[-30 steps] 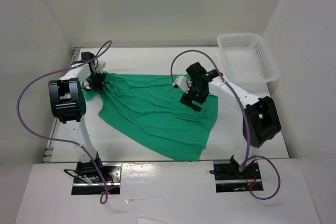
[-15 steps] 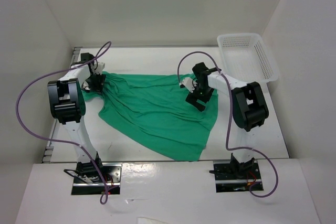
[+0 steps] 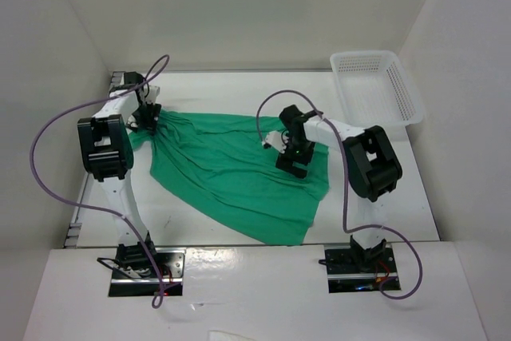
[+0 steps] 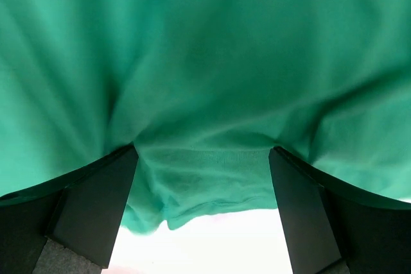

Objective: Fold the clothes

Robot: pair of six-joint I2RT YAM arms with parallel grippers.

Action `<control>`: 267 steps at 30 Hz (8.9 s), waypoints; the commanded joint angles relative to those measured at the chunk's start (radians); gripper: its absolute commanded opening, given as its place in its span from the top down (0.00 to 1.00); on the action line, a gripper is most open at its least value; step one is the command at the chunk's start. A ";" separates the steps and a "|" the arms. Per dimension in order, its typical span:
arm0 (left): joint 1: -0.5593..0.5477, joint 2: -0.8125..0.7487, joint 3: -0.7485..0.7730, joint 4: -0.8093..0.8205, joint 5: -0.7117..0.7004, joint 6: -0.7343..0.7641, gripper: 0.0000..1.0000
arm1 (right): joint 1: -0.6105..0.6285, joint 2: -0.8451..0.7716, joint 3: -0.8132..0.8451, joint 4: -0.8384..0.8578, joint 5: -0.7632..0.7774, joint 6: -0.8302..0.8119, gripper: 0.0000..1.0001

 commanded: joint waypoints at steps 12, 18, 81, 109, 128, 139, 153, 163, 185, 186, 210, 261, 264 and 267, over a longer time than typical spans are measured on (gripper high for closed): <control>-0.107 0.159 0.262 -0.084 0.000 -0.023 0.33 | 0.391 0.041 -0.063 -0.113 -0.100 0.037 0.08; -0.153 0.287 0.469 -0.188 0.028 -0.041 0.36 | 0.493 0.052 -0.018 -0.113 -0.136 0.055 0.02; 0.119 -0.249 0.116 -0.253 0.569 0.080 0.00 | 0.053 0.104 0.525 -0.066 -0.504 0.480 0.01; -0.182 -0.183 -0.262 0.011 0.177 -0.124 0.00 | 0.160 0.413 0.743 0.056 -0.190 0.572 0.01; -0.230 -0.066 -0.321 0.010 -0.006 -0.097 0.66 | 0.121 0.295 0.443 0.119 0.186 0.534 0.59; -0.230 -0.035 -0.241 -0.001 -0.046 -0.078 0.65 | -0.120 0.146 0.253 0.160 0.205 0.470 0.49; -0.178 -0.005 -0.209 -0.001 -0.099 -0.047 0.64 | -0.223 0.108 0.167 0.160 0.248 0.439 0.37; -0.179 0.040 -0.063 -0.010 -0.109 -0.029 0.62 | -0.399 0.046 0.134 0.202 0.278 0.401 0.31; -0.164 0.003 0.414 -0.219 0.283 -0.040 0.12 | -0.194 -0.065 0.394 0.018 -0.044 0.448 0.20; -0.174 0.020 0.440 -0.229 0.319 -0.040 0.12 | -0.194 -0.054 0.415 0.027 -0.061 0.459 0.21; -0.293 0.600 1.161 -0.552 0.324 -0.169 0.19 | -0.185 -0.110 0.291 0.094 -0.140 0.473 0.24; -0.271 0.692 1.445 -0.142 0.060 -0.133 0.78 | -0.185 -0.098 0.245 0.144 -0.142 0.491 0.24; -0.271 0.692 1.445 -0.108 -0.018 -0.109 0.73 | -0.185 -0.061 0.291 0.144 -0.131 0.491 0.24; -0.271 0.703 1.445 -0.044 -0.175 -0.058 0.64 | -0.185 -0.015 0.318 0.163 -0.131 0.491 0.24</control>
